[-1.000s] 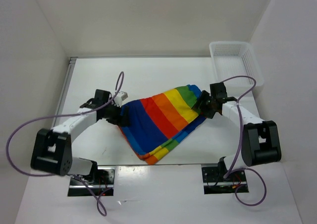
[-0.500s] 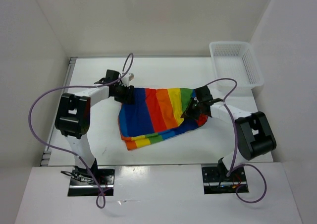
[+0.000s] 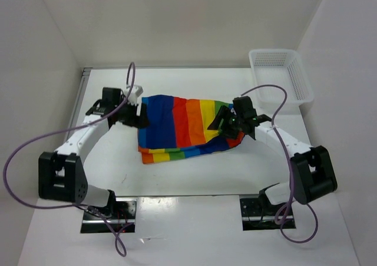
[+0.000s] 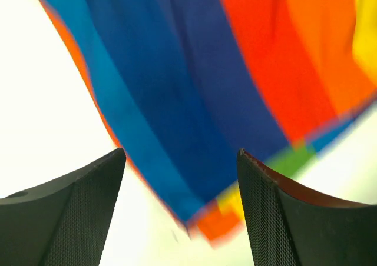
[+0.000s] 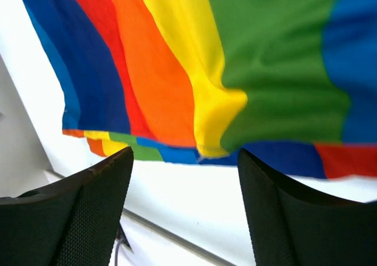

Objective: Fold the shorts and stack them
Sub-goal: Fold the shorts

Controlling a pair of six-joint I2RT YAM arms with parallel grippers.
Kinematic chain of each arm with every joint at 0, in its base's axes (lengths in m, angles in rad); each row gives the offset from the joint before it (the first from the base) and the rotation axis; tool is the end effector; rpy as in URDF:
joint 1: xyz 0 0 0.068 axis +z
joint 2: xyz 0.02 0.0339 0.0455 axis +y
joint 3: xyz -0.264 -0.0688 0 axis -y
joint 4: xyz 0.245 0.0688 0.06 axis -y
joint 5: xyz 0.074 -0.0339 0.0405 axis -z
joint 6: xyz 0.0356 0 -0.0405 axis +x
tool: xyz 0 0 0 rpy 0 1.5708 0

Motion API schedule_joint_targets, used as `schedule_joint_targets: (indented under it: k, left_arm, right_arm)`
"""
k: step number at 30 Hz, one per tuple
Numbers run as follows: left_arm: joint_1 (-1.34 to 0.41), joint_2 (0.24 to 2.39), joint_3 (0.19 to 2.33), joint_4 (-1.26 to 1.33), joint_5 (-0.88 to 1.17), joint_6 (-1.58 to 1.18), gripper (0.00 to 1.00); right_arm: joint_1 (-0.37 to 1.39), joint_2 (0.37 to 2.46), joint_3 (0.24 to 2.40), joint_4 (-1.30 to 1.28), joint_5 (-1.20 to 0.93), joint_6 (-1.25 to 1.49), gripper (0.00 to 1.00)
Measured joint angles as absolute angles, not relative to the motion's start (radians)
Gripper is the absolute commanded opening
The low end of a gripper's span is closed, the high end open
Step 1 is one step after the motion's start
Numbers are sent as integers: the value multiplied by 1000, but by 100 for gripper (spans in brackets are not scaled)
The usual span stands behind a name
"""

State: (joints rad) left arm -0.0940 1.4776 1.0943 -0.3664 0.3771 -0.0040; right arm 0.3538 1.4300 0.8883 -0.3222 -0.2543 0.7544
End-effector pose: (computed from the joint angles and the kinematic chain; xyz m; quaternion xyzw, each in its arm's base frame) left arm 0.3208 -0.0434 0.2674 0.1152 0.8964 -0.1909 0.3831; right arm 0.2729 0.1103 0.2175 0.1421 0.9207 0.2818 0.2294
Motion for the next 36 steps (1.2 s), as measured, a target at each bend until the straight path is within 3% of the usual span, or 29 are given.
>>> schedule_joint_targets:
  k: [4, 12, 18, 22, 26, 27, 30, 33, 34, 36]
  left_arm:
    - [-89, 1331, 881, -476, 395, -4, 83]
    - [-90, 1298, 831, -622, 383, -4, 82]
    - [-94, 1348, 772, -556, 378, -5, 67]
    - [-97, 1424, 775, -487, 381, -6, 52]
    - [-104, 1535, 801, -419, 409, -3, 15]
    - [-104, 1545, 801, -414, 413, -6, 0]
    - [-107, 1551, 810, -419, 417, -6, 0]
    - [-107, 1546, 841, -432, 417, -5, 0]
    - [-107, 1542, 855, -439, 417, -5, 0]
    - [-107, 1530, 884, -455, 419, -5, 0]
  right_arm:
    - [295, 1364, 831, -348, -250, 754, 74]
    - [202, 1364, 817, -372, -239, 733, 74]
    - [188, 1364, 817, -376, -233, 720, 74]
    - [160, 1366, 817, -375, -216, 715, 73]
    - [134, 1400, 827, -373, -194, 714, 68]
    - [129, 1409, 831, -373, -190, 713, 67]
    - [118, 1425, 840, -368, -178, 712, 57]
    - [111, 1436, 846, -352, -168, 717, 37]
    - [109, 1439, 846, -348, -165, 720, 23]
    - [107, 1443, 846, -336, -162, 728, 7]
